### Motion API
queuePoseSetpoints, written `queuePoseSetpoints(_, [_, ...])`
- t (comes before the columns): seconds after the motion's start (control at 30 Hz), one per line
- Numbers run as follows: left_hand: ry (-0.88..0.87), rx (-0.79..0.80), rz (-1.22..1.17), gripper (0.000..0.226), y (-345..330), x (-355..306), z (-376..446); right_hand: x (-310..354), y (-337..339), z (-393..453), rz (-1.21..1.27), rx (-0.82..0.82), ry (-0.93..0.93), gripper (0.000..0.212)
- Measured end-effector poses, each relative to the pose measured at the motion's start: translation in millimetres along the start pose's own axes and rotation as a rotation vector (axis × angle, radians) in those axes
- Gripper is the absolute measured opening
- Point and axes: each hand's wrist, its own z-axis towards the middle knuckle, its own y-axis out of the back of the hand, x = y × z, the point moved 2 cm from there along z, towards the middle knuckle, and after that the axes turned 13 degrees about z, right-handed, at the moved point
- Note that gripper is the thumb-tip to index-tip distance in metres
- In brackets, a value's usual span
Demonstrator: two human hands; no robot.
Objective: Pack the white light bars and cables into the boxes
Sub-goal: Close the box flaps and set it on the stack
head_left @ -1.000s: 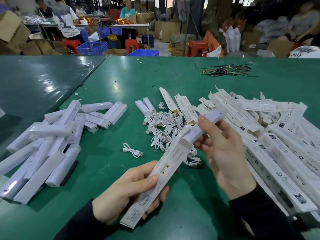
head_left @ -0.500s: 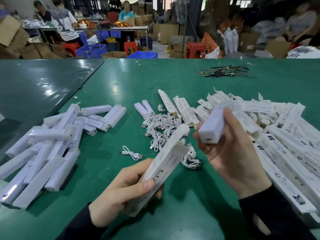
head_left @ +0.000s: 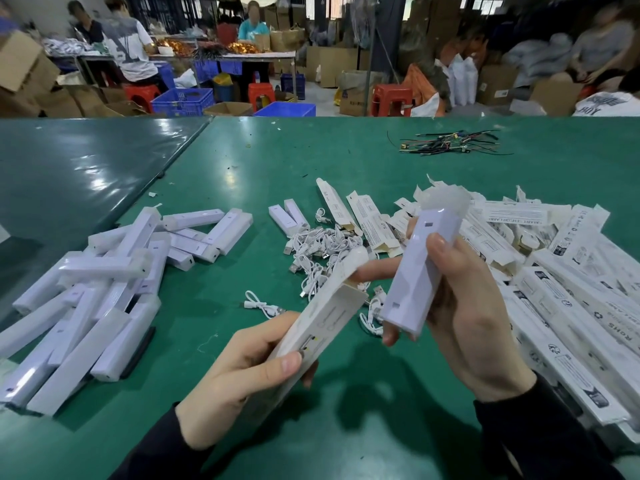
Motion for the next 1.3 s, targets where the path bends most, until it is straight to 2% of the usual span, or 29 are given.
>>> queuePoseSetpoints(0.1, [0.001, 0.028, 0.008, 0.059, -1.1, -1.6, -0.3, -3.2, 0.8, 1.1, 0.000, -0.068, -0.002, 0.024])
queuePoseSetpoints(0.3, [0.001, 0.039, 0.035, 0.065, -3.8, -0.3, 0.7, -13.1, -3.6, -0.3, 0.067, -0.196, -0.109, 0.042])
queuePoseSetpoints(0.43, [0.010, 0.076, 0.060, 0.059, -4.3, 1.0, -0.6, -17.2, -3.9, -0.8, 0.113, -0.188, -0.122, 0.042])
queuePoseSetpoints(0.57, [0.033, 0.112, 0.116, 0.054, -7.0, 3.0, 0.7, -22.3, -3.8, 0.2, 0.192, -0.207, -0.229, 0.054])
queuePoseSetpoints(0.7, [0.037, 0.110, 0.134, 0.054, -6.0, 3.4, 1.1, -26.9, -5.6, 1.2, 0.244, -0.197, -0.260, 0.048])
queuePoseSetpoints(0.8, [0.045, 0.112, 0.110, 0.063, -5.4, 4.5, 0.6, -28.3, -6.8, 1.2, 0.240, -0.214, -0.217, 0.045])
queuePoseSetpoints(0.93, [0.074, 0.093, 0.062, 0.047, -7.5, 9.0, 0.0, -25.1, -6.3, 1.9, 0.090, -0.221, -0.100, 0.036])
queuePoseSetpoints(1.07, [0.122, 0.048, 0.012, 0.065, -8.1, 15.4, 0.1, -36.8, -9.4, -1.8, 0.024, -0.211, -0.127, 0.029])
queuePoseSetpoints(1.13, [0.113, 0.028, 0.023, 0.057, -6.6, 15.9, 0.8, -43.5, -10.3, -2.8, -0.023, -0.221, -0.167, 0.022])
queuePoseSetpoints(1.17, [0.112, 0.013, 0.035, 0.052, -5.6, 16.0, 1.1, -44.6, -9.7, -1.9, -0.044, -0.240, -0.161, 0.024])
queuePoseSetpoints(1.23, [0.122, 0.002, 0.061, 0.044, -4.5, 17.0, 1.4, -43.0, -3.0, 0.3, -0.069, -0.309, -0.100, 0.041])
queuePoseSetpoints(1.3, [0.125, 0.006, 0.087, 0.039, -4.5, 17.1, 1.8, -38.4, 3.9, 1.6, -0.126, -0.338, 0.015, 0.036])
